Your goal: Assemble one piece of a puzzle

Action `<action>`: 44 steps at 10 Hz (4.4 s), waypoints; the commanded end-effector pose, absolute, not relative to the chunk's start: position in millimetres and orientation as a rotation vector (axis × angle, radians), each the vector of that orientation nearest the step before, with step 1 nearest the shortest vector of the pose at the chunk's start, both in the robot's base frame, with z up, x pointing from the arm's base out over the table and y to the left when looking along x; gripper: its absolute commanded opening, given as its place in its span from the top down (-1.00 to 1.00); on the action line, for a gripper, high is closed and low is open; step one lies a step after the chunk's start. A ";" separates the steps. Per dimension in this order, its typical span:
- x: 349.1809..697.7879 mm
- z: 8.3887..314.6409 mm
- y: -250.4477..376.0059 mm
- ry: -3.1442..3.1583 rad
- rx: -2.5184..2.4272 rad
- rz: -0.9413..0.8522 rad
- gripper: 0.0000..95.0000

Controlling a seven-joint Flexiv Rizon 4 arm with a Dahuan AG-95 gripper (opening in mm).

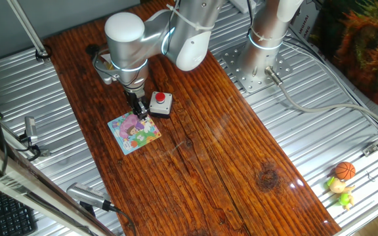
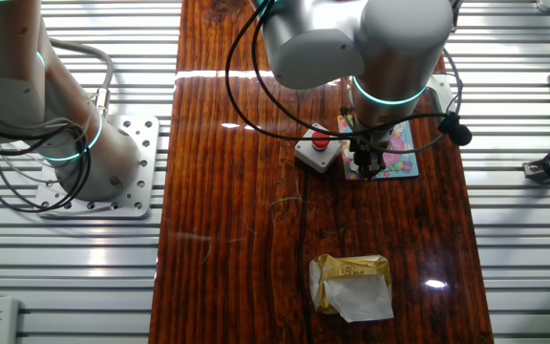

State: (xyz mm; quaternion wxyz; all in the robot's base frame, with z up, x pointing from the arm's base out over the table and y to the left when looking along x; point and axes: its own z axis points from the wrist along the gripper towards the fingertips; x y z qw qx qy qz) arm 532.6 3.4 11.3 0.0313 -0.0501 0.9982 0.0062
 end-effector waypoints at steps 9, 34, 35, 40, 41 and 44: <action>533.7 14.3 5.4 3.096 -0.157 0.009 0.20; 531.0 26.2 3.2 3.114 -0.034 0.028 1.00; 530.9 26.0 3.2 3.114 -0.033 0.028 1.00; 530.1 21.7 3.1 3.110 -0.033 0.027 1.00; 530.0 21.4 3.2 3.109 -0.033 0.028 1.00; 529.6 21.1 3.1 3.109 -0.031 0.029 1.00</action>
